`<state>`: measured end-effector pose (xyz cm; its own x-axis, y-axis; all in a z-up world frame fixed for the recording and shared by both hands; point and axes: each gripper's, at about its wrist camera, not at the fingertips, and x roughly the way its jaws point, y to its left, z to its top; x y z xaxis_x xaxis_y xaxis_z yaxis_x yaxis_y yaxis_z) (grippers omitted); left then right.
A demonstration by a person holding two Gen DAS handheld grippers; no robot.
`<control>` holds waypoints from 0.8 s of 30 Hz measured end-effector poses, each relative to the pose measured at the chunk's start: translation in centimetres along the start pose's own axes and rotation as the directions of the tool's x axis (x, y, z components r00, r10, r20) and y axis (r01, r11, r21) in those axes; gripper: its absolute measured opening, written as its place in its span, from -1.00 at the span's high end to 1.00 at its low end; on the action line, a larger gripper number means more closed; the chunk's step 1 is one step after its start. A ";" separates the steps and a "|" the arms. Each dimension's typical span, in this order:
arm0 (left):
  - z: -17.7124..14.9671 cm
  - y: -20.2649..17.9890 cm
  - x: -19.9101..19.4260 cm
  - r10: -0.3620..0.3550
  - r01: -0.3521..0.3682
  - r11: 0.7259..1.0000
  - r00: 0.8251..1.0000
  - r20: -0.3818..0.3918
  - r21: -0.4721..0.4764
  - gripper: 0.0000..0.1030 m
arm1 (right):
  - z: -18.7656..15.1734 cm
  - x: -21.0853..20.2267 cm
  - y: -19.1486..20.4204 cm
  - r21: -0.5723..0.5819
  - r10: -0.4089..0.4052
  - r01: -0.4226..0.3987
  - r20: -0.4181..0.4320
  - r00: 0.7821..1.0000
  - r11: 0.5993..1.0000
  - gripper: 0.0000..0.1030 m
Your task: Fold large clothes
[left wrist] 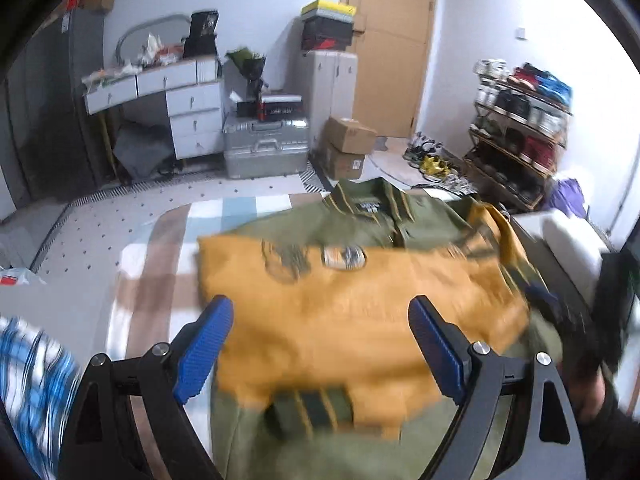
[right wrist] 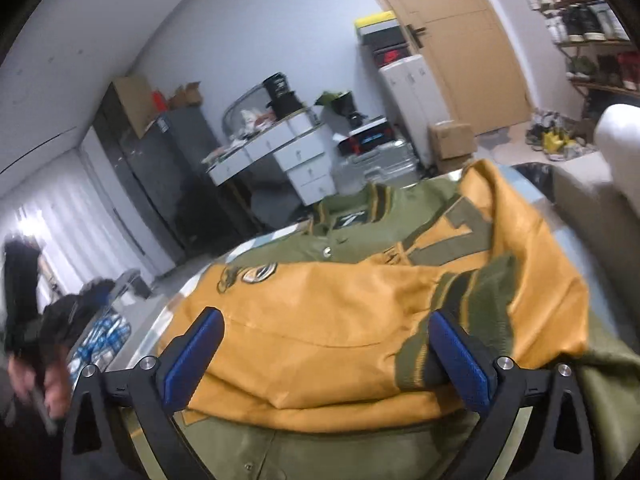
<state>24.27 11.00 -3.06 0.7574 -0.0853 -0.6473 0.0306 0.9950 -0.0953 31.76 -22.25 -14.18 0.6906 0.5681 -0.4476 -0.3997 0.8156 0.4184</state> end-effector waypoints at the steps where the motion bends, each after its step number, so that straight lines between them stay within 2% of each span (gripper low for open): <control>1: 1.1 0.0 2.0 -0.010 0.011 1.000 0.999 -0.043 0.015 -0.68 | 0.0 0.1 0.4 -0.019 -0.004 0.004 -0.006 1.000 1.000 -1.00; 2: 1.5 -0.2 3.5 0.013 -0.007 0.998 0.996 -0.094 0.060 -0.68 | -0.1 0.1 0.9 -0.040 0.003 -0.003 -0.013 1.000 0.999 -1.00; 3: 1.8 -0.1 5.5 0.054 -0.045 0.995 0.992 -0.110 0.088 -0.68 | -0.2 0.2 1.1 -0.051 0.007 -0.008 -0.016 1.000 0.999 -1.00; 4: 1.4 -0.1 7.0 0.081 -0.068 0.992 0.988 -0.128 0.103 -0.68 | -0.2 0.3 1.2 -0.062 0.007 -0.008 -0.018 1.000 0.998 -1.00; 5: 0.5 0.4 8.9 0.103 -0.088 0.992 0.979 -0.178 0.091 -0.67 | -0.2 0.1 1.2 -0.065 0.011 -0.012 -0.015 1.000 0.998 -1.00; 6: -1.1 1.1 10.7 0.078 -0.069 0.997 0.963 -0.260 0.043 -0.67 | -0.2 -0.3 1.0 -0.060 0.024 -0.024 -0.009 1.000 0.998 -1.00; 7: -3.3 1.4 12.4 0.026 -0.027 1.000 0.936 -0.352 0.003 -0.67 | -0.7 -0.7 1.0 -0.053 0.035 -0.035 -0.002 0.999 0.998 -1.00; 8: -4.8 1.3 13.3 0.031 -0.030 1.000 0.918 -0.395 0.010 -0.67 | -0.7 -1.0 0.5 -0.032 0.054 -0.054 0.010 0.998 0.998 -1.00; 10: -7.0 0.3 12.3 0.111 -0.081 0.990 0.951 -0.290 0.114 -0.68 | -0.6 -1.2 -0.6 0.014 0.087 -0.087 0.021 0.996 0.996 -1.00; 12: -7.6 0.1 11.4 0.132 -0.118 0.991 0.954 -0.270 0.067 -0.68 | -0.5 -1.1 -1.6 0.063 0.103 -0.104 0.015 0.995 0.993 -1.00; 13: -7.9 0.4 11.1 0.117 -0.117 0.993 0.957 -0.265 0.016 -0.68 | -0.6 -1.2 -1.8 0.071 0.104 -0.105 0.012 0.994 0.992 -1.00; 17: -9.5 0.8 10.7 0.092 -0.097 0.995 0.979 -0.184 -0.017 -0.73 | -0.7 -0.8 -1.7 0.069 0.074 -0.074 -0.003 0.997 0.995 -1.00; 19: -9.9 1.6 9.6 0.032 -0.039 0.998 0.990 -0.141 -0.045 -0.75 | -0.8 -0.7 -1.3 0.053 0.046 -0.045 -0.011 0.999 0.998 -1.00; 22: -9.9 3.2 8.9 -0.044 0.030 0.993 0.992 -0.122 -0.113 -0.75 | -0.5 -1.0 -0.6 0.010 -0.030 0.030 -0.044 0.999 0.999 -1.00; 24: -9.3 3.0 8.9 -0.061 0.047 0.991 0.992 -0.115 -0.127 -0.75 | 0.4 -1.6 0.2 -0.049 -0.099 0.096 -0.061 0.993 0.994 -1.00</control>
<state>24.99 12.69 -16.13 0.6744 -0.1515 -0.7227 -0.0174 0.9752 -0.2207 30.79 -23.08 -13.10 0.6890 0.4900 -0.5340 -0.3605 0.8709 0.3340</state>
